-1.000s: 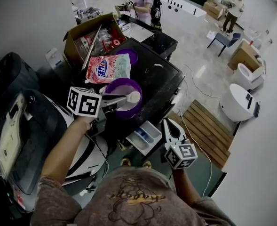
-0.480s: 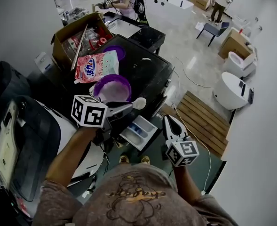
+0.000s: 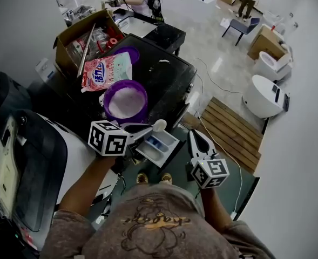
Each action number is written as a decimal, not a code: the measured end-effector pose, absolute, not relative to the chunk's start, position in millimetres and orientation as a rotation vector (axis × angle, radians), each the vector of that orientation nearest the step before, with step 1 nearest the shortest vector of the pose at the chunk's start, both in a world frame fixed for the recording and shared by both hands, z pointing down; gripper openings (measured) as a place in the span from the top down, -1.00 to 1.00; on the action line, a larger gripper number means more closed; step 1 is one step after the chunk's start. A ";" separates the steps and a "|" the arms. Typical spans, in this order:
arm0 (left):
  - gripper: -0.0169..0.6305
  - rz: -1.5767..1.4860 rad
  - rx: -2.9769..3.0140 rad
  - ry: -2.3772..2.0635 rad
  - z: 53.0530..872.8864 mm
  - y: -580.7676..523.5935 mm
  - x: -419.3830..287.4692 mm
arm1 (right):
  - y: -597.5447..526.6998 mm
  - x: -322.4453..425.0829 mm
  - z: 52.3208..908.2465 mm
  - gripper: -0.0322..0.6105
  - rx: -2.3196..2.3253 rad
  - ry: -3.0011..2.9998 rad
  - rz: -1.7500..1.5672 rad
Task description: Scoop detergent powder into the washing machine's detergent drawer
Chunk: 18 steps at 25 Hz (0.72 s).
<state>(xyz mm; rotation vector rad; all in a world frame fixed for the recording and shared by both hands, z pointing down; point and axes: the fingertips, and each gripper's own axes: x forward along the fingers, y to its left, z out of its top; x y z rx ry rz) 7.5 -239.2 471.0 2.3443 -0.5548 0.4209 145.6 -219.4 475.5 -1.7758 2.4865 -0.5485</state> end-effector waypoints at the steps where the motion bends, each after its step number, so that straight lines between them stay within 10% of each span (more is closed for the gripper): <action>1: 0.87 0.437 2.342 -0.560 476.4 -236.0 7.1 | -219.2 145.6 477.1 0.89 -1.777 2.489 -0.549; 18: 0.87 0.575 2.225 -0.689 581.2 -200.9 -9.8 | -211.8 133.8 504.0 0.89 -1.776 2.556 -0.579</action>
